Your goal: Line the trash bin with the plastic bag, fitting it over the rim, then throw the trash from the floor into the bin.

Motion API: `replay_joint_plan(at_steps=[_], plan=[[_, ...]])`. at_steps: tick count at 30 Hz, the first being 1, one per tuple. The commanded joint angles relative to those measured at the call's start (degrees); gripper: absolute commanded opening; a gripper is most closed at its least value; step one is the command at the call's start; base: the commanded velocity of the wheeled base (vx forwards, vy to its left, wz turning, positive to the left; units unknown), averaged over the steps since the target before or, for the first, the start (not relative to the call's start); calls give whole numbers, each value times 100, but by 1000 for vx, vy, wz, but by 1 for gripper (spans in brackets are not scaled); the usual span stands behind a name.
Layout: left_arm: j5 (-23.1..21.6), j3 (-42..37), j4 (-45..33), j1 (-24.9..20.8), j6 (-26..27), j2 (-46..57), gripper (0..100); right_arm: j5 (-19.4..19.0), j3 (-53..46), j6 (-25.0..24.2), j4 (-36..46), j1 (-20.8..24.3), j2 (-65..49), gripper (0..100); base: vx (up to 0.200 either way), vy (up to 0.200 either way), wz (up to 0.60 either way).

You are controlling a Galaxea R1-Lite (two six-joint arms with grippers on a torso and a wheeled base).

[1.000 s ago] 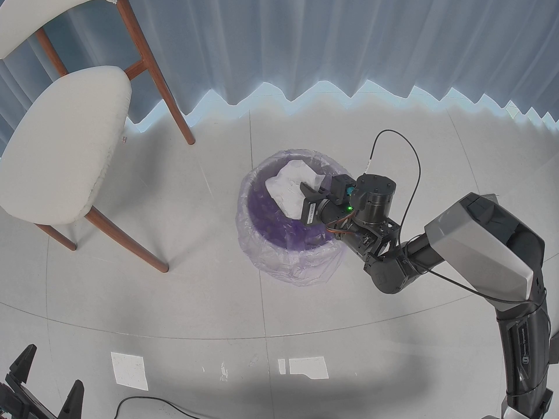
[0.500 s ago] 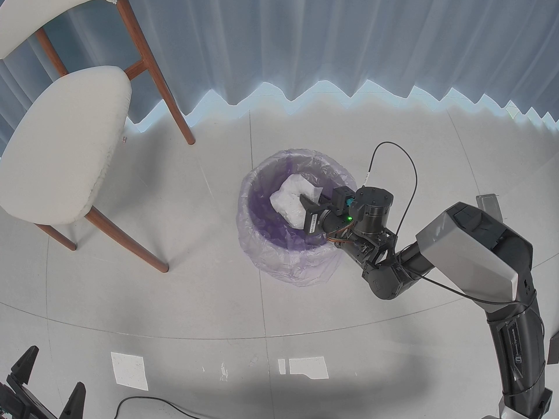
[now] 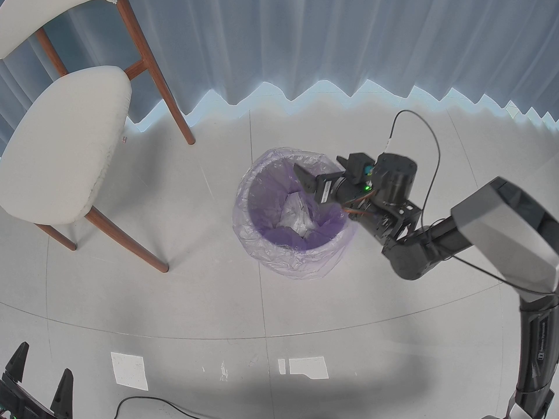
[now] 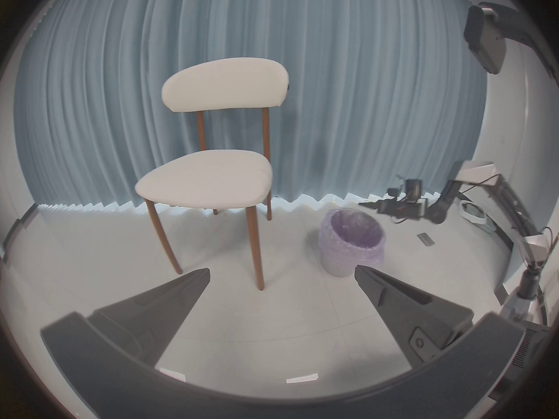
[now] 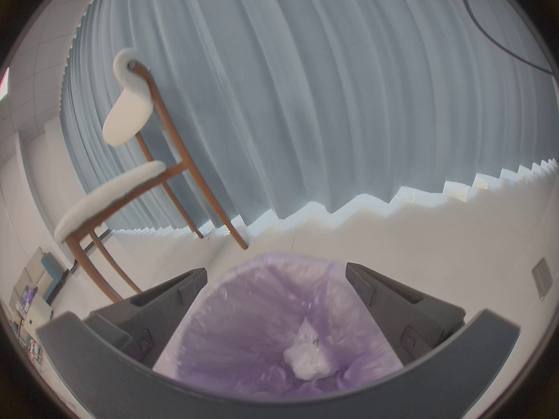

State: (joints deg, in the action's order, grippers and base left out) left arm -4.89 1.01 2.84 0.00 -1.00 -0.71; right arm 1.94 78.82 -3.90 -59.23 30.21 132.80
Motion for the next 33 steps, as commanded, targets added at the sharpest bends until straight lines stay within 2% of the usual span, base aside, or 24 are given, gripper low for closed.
replay_joint_plan(at_steps=[1, 3, 5, 9, 10, 12, 13, 19, 20, 21, 24, 25, 27, 29, 30, 32, 33], plan=[[963, -101, 41, 0, -102, 71, 100, 290, -1238, -14, 650, -331, -2584, 100, 0, 0, 0], [1130, -101, 50, 0, -111, 71, 100, 439, -1783, 3, 694, -454, -3155, 100, 0, 0, 0], [1377, -101, 24, 0, -172, 71, 100, 606, -2785, 39, 685, -762, -4175, 100, 0, 0, 0], [1385, -101, 6, 0, -287, 71, 100, 606, -4050, -5, 799, -1650, -5783, 100, 0, 0, 0], [1368, -101, -3, 0, -278, 71, 100, 606, -4156, -14, 808, -1729, -5898, 100, 0, 0, 0], [568, -101, -179, -9, -67, 71, 100, 597, -5175, -58, 905, -2274, -6979, 100, 0, 0, 0], [339, -92, -302, -26, 100, 71, 100, 597, -5597, -67, 949, -2370, -7401, 100, 0, 0, 0], [524, -101, -266, -18, 38, 71, 100, 606, -7812, 144, 1634, -2414, -9668, 100, 0, 0, 0], [542, -101, -266, -18, 30, 71, 100, 615, -7882, 258, 2047, -2406, -10143, 100, 0, 0, 0], [542, -101, -266, -18, 21, 71, 100, 606, -7882, 276, 2812, -2406, -10714, 100, 0, 0, 0], [550, -101, -266, -9, 3, 71, 100, 641, -7847, 82, 5897, -2397, -12920, 100, 0, 0, 0], [550, -101, -258, -9, 3, 71, 100, 685, -7698, -32, 6328, -2441, -12920, 100, 0, 0, 0], [559, -101, -258, -9, -41, 71, 100, 720, -7733, -252, 6003, -2529, -12630, 100, 0, 0, 0], [559, -101, -258, -9, -41, 71, 100, 720, -7812, -199, 5915, -2643, -12771, 100, 0, 0, 0], [568, -101, -258, -9, -41, 71, 100, 694, -7786, -67, 5941, -2933, -12955, 100, 0, 0, 0], [568, -101, -258, -9, -41, 71, 100, 562, -7777, 30, 5976, -3038, -13166, 100, 0, 0, 0], [568, -101, -258, -9, -32, 71, 100, 237, -7865, 214, 5950, -3038, -13280, 100, 0, 0, 0]])
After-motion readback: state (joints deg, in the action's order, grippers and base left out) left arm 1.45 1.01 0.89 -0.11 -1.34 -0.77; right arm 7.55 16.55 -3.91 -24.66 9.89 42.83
